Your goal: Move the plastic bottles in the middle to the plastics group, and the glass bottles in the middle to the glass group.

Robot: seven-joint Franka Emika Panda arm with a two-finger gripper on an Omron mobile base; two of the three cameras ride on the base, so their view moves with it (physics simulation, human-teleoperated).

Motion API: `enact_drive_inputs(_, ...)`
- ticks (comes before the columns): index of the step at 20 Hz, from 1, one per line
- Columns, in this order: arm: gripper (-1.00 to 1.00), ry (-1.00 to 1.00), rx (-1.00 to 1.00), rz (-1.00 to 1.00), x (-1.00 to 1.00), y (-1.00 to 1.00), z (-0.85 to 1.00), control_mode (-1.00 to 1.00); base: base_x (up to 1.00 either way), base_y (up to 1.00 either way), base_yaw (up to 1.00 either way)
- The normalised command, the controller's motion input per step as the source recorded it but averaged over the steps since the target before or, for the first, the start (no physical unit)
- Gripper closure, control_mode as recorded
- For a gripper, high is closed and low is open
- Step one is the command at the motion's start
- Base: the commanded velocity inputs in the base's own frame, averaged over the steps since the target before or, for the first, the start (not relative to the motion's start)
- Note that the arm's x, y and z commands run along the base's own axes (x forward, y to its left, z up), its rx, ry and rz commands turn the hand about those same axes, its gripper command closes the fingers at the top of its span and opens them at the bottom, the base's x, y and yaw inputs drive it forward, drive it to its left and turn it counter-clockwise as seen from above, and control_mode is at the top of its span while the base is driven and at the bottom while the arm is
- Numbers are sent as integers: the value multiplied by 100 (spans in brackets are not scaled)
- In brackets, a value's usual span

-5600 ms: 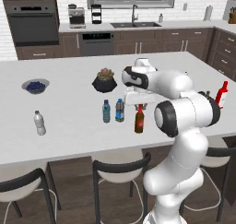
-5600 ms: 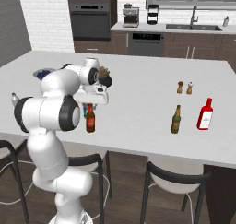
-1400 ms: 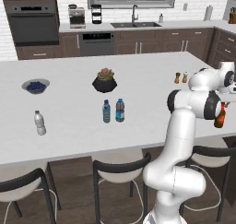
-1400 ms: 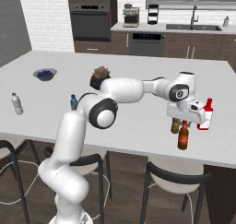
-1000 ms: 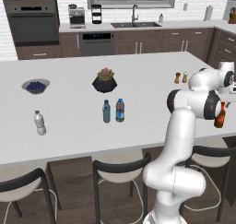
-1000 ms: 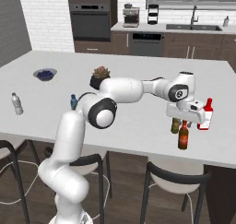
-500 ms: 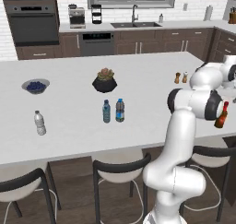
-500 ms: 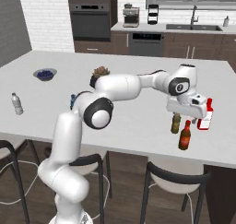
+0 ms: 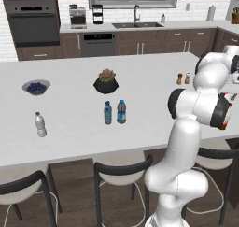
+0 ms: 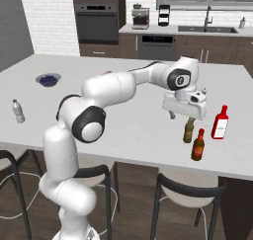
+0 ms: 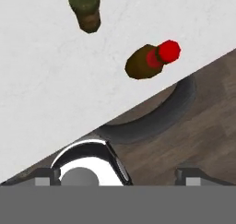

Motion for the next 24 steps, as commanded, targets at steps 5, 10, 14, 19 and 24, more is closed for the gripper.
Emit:
enact_drive_inputs(5, -100, 0, 1, 9, -14, 100, 5, -100, 0, 0, 0)
enact_drive_inputs(10, -100, 2, 0, 17, -8, 100, -3, -100, 0, 0, 0)
enact_drive_inputs(14, -100, 5, 2, 23, 3, 100, -5, -100, 0, 0, 0)
enact_drive_inputs(19, -100, 8, 4, 27, 6, 100, -5, -100, 0, 0, 0)
enact_drive_inputs(24, -100, 14, 1, 24, 0, 90, 0, -100, 0, 0, 0)
